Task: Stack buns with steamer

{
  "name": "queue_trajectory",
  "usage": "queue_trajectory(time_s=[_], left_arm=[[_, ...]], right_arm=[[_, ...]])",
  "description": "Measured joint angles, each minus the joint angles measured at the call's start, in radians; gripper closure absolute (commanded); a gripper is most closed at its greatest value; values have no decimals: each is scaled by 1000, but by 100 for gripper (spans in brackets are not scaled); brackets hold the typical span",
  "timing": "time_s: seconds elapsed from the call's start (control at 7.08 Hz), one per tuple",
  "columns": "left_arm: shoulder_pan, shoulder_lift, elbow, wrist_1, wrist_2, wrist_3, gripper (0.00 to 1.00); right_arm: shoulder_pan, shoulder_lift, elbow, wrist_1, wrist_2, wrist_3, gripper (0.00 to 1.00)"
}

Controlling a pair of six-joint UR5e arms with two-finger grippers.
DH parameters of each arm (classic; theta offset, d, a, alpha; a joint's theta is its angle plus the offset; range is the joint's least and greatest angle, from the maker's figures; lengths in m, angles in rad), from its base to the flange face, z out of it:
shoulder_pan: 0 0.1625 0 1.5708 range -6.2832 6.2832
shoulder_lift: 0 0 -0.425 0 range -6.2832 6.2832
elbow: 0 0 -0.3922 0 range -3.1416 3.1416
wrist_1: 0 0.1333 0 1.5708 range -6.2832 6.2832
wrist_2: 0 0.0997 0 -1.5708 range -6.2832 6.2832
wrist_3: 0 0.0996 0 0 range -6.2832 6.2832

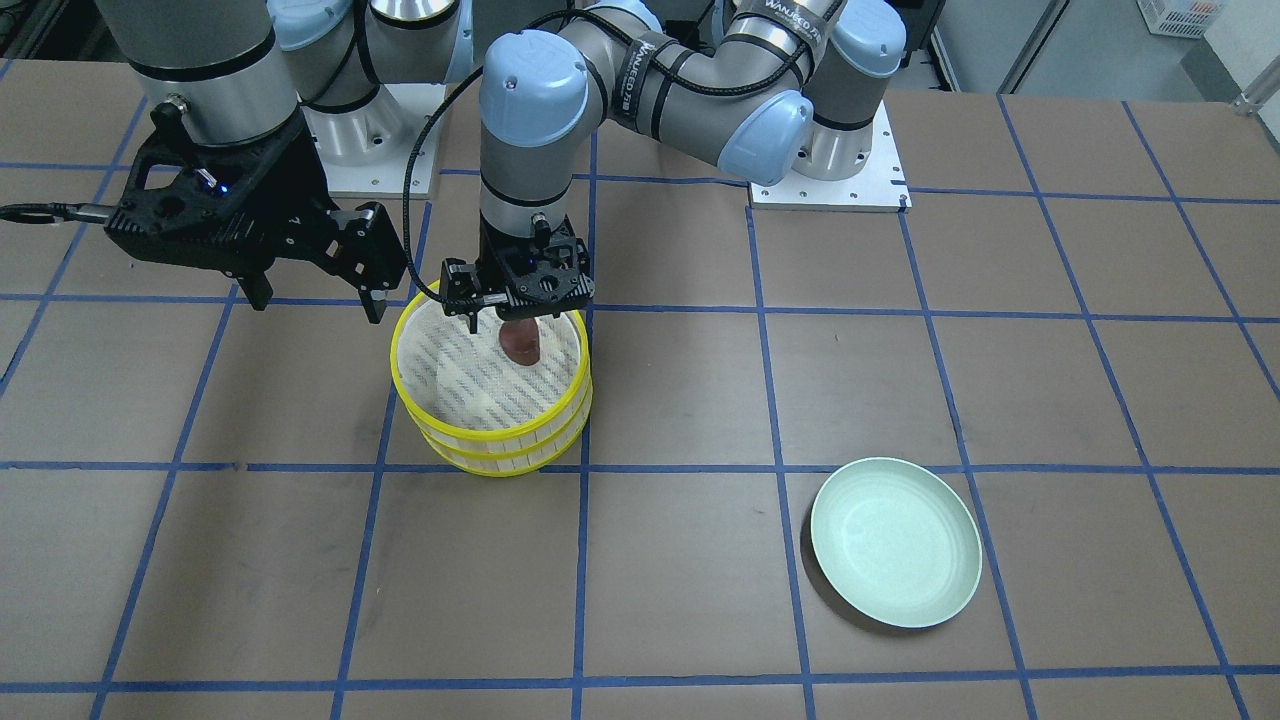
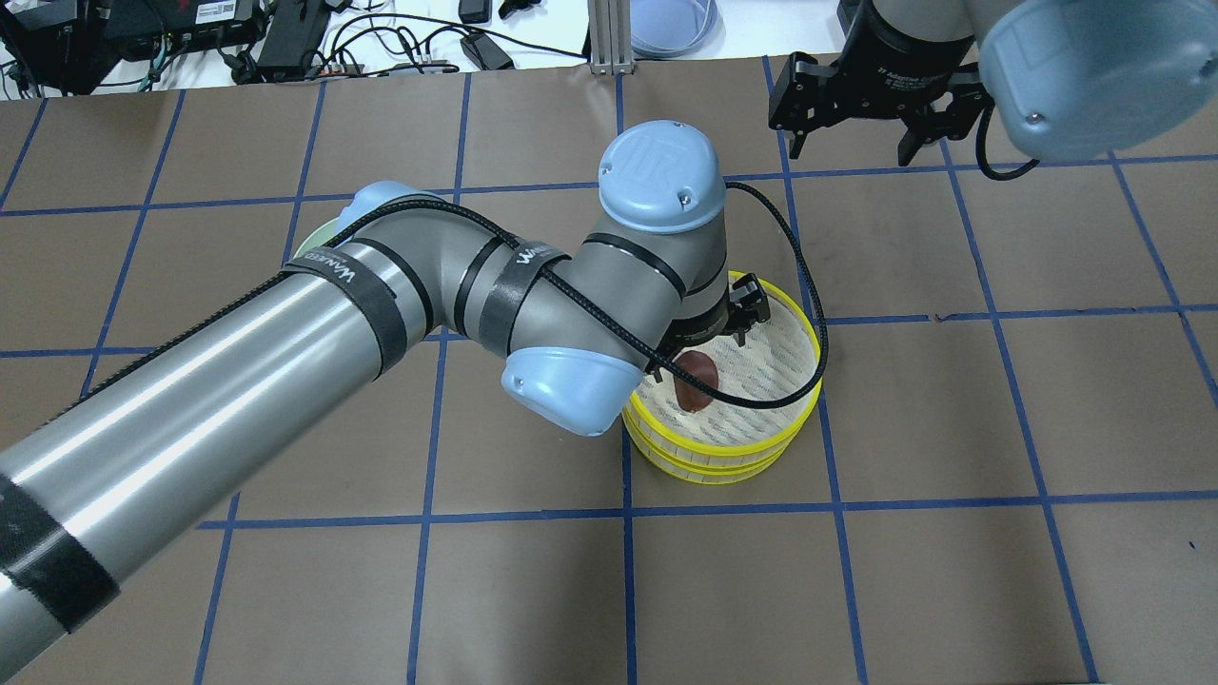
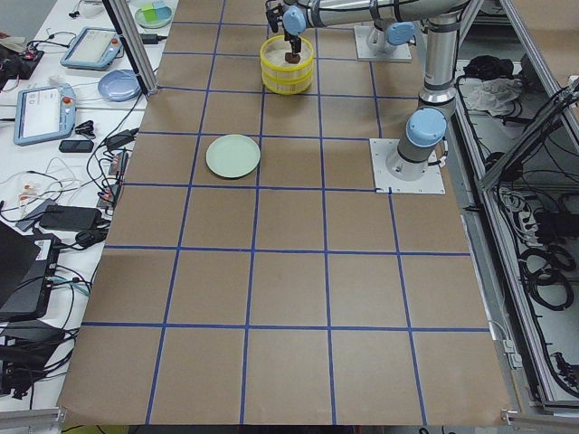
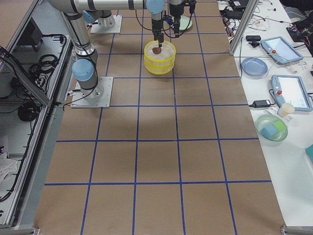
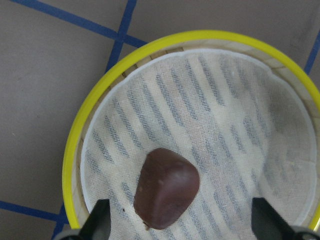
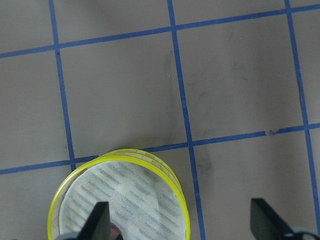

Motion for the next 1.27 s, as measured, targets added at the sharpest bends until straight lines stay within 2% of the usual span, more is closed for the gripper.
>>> queue_trajectory(time_s=[0.28, 0.56, 0.99, 1.27], left_arm=[[41, 47, 6, -8, 77, 111, 0], [129, 114, 11, -53, 122, 264, 0], [327, 224, 34, -218, 127, 532, 0], [406, 259, 105, -382, 128, 591, 0]], right_arm=[[0, 0, 6, 0, 0, 2, 0], [0, 0, 9, 0, 1, 0, 0], [0, 0, 9, 0, 1, 0, 0], [1, 0, 9, 0, 1, 2, 0]])
